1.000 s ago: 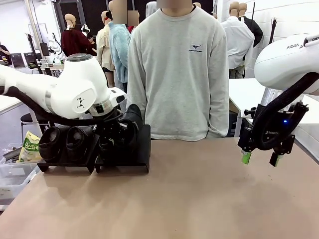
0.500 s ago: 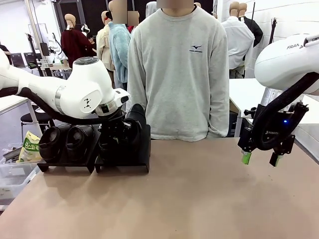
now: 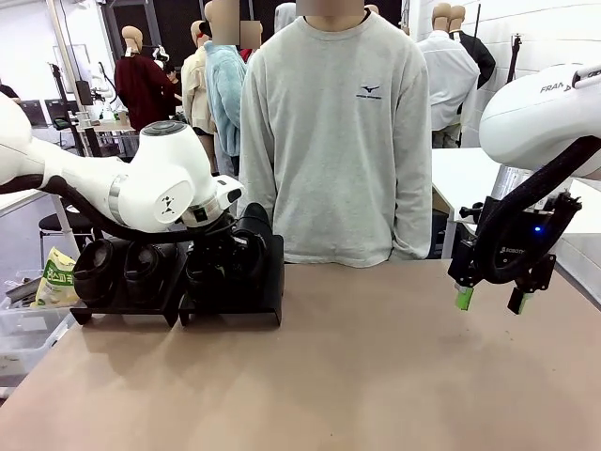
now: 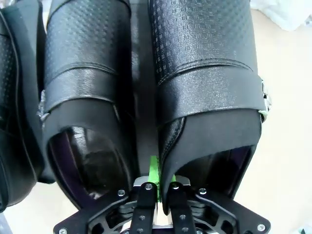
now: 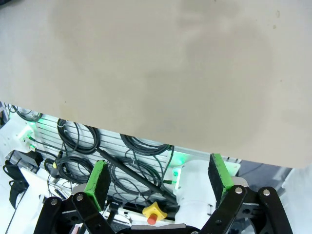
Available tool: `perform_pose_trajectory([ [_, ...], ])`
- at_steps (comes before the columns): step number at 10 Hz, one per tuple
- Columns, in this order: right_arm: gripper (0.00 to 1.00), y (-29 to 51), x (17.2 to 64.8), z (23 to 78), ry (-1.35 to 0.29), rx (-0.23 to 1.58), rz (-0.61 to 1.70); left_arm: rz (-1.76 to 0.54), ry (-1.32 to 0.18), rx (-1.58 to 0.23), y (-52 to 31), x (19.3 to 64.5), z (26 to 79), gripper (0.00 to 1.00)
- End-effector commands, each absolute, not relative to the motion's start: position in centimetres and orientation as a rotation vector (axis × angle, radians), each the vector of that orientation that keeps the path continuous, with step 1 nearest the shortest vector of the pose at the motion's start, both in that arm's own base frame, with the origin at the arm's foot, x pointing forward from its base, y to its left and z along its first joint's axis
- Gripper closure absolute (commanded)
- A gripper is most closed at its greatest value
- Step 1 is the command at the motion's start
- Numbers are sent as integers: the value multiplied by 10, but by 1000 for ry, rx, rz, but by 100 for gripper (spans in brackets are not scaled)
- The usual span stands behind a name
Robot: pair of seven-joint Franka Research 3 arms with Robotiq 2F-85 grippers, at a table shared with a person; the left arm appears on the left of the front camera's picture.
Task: Organize the shoes by placing them on the stand.
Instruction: Place the Shoe from the middle of the table onto the Shoes Stand.
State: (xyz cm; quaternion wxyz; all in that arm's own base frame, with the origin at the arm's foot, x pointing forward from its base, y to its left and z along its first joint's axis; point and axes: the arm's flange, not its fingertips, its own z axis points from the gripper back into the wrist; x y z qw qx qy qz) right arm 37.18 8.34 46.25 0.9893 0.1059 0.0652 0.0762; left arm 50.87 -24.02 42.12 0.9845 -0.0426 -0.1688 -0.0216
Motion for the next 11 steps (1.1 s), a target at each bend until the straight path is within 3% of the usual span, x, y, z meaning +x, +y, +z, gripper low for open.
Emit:
perform_pose_trajectory([
  [1, 0, 84, 370, 462, 137, 215, 152, 4, -340, -122, -249, 509, 420, 100],
  [5, 0, 84, 370, 462, 137, 215, 152, 53, -311, -94, -248, 512, 414, 100],
  [6, 0, 84, 370, 462, 137, 215, 152, 68, -304, -93, -248, 513, 415, 87],
  [10, 0, 84, 370, 462, 137, 215, 152, 9, -310, -117, -254, 509, 425, 8],
  [11, 0, 84, 370, 462, 137, 215, 152, 4, -317, -119, -255, 508, 428, 0],
])
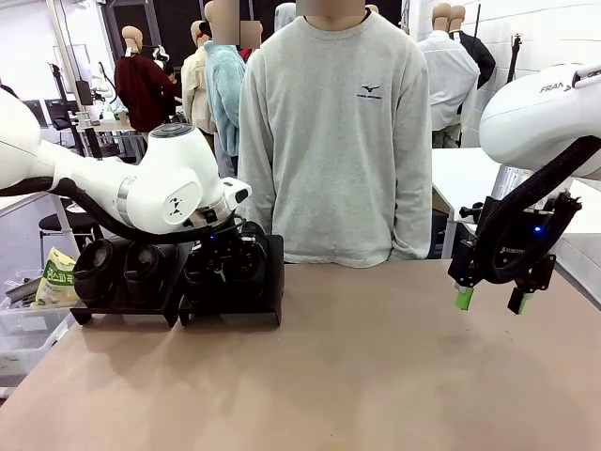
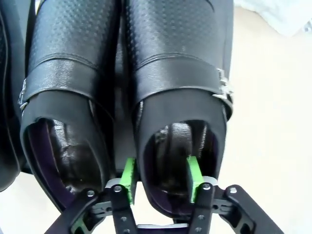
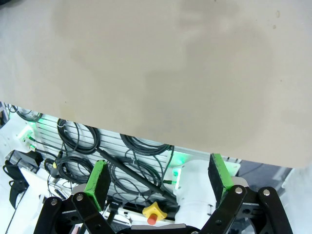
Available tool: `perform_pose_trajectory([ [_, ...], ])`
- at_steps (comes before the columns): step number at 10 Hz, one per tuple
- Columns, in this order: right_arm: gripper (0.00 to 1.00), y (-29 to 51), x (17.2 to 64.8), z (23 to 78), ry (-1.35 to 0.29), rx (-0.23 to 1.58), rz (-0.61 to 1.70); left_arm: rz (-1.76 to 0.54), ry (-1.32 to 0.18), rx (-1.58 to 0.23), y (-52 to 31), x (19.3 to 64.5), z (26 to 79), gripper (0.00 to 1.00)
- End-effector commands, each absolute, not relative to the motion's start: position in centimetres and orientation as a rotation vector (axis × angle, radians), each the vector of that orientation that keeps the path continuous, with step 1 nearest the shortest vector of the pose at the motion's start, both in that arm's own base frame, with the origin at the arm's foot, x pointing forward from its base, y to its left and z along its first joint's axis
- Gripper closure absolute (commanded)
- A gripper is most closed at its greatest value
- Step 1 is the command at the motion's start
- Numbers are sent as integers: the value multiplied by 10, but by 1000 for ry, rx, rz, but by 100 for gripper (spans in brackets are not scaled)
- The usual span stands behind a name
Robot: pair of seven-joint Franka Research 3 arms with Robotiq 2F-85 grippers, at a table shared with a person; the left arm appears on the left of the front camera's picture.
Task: Organize the shoes by placing them on the stand.
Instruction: Place the Shoe from the middle of the table onto the Shoes Stand.
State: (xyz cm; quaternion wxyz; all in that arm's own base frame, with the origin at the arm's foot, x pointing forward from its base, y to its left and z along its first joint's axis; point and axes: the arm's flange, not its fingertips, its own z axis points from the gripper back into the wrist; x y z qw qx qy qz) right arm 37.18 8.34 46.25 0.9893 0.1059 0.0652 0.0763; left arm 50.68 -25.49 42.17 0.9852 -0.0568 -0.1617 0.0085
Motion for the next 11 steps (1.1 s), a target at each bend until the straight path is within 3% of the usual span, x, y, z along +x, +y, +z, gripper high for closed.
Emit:
perform_pose_trajectory([
  [1, 0, 84, 370, 462, 137, 215, 152, -7, -295, -115, -256, 506, 432, 0],
  [11, 0, 84, 370, 462, 137, 215, 152, 8, -323, -115, -258, 506, 425, 0],
])
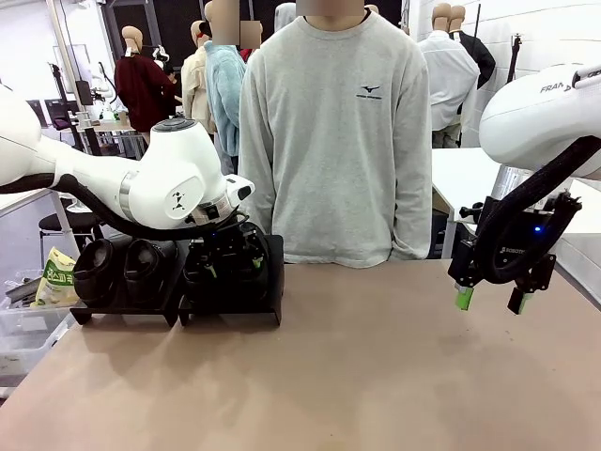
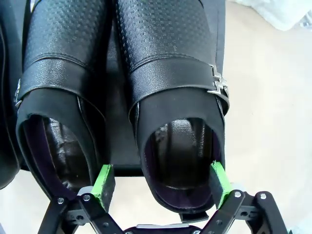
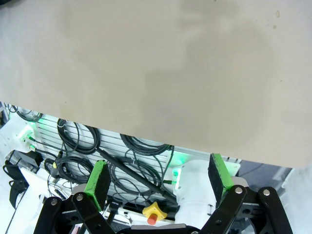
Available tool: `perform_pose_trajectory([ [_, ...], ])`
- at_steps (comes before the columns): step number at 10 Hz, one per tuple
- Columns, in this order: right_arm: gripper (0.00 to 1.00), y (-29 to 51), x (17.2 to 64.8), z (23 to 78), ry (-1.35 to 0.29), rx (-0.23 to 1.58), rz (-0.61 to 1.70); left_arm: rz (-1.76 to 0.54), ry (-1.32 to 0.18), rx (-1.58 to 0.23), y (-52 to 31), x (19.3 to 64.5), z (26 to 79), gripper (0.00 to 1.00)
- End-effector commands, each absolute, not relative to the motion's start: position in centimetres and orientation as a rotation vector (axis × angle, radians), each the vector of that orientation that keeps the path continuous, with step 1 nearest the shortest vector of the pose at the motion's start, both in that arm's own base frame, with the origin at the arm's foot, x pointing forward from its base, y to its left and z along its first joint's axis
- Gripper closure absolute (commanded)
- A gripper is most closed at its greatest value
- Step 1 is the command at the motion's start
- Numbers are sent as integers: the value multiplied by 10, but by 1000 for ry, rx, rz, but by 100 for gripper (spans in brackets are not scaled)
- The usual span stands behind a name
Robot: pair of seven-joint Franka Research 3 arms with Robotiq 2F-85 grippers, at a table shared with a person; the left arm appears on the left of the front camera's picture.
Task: Organize the shoes by placing them on the stand.
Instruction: Place the Shoe from the middle of the table onto the Shoes Stand.
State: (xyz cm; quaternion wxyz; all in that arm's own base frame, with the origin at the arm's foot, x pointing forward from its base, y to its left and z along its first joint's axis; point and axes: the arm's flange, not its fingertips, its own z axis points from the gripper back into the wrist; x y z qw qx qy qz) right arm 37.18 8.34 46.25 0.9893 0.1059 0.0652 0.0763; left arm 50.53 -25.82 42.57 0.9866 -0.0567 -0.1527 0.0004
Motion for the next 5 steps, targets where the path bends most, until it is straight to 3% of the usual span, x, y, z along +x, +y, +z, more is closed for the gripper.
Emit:
perform_pose_trajectory([
  [1, 0, 84, 370, 462, 137, 215, 152, 8, -323, -115, -258, 506, 425, 0],
  [5, 0, 84, 370, 462, 137, 215, 152, 8, -323, -115, -258, 506, 425, 0],
])
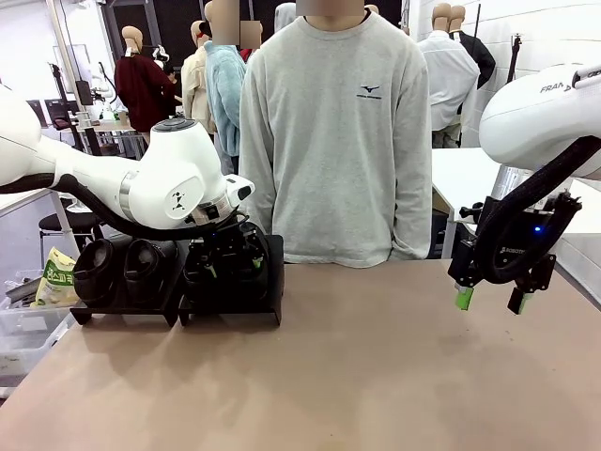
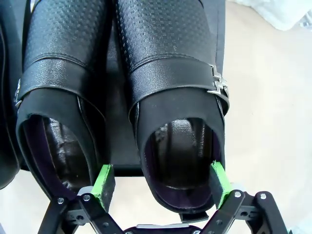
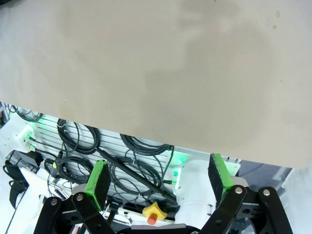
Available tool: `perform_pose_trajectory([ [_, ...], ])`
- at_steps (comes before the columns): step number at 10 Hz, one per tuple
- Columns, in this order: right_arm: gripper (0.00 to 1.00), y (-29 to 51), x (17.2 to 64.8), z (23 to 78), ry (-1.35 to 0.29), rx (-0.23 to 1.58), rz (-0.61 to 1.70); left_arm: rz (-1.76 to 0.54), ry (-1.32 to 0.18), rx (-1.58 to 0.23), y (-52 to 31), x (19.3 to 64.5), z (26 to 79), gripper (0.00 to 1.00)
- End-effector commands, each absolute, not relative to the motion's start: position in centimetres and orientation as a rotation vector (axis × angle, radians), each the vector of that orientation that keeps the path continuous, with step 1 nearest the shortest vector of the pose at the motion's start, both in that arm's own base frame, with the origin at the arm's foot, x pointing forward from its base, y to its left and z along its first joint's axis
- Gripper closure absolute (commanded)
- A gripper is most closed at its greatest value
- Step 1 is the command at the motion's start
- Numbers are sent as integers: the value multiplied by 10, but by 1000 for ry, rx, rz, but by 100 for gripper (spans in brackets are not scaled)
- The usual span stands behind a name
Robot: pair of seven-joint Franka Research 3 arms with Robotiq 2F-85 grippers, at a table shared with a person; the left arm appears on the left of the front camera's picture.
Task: Organize the shoes by placing them on the stand.
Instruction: Place the Shoe from the middle of the table onto the Shoes Stand.
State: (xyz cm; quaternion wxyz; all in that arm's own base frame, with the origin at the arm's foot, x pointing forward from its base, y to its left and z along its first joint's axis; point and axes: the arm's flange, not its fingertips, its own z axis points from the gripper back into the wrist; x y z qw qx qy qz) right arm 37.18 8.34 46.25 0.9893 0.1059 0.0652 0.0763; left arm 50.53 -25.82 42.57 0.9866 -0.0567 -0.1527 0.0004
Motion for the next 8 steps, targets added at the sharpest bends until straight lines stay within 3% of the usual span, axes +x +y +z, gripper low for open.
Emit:
perform_pose_trajectory([
  [1, 0, 84, 370, 462, 137, 215, 152, 8, -323, -115, -258, 506, 425, 0],
  [8, 0, 84, 370, 462, 137, 215, 152, 8, -323, -115, -258, 506, 425, 0],
])
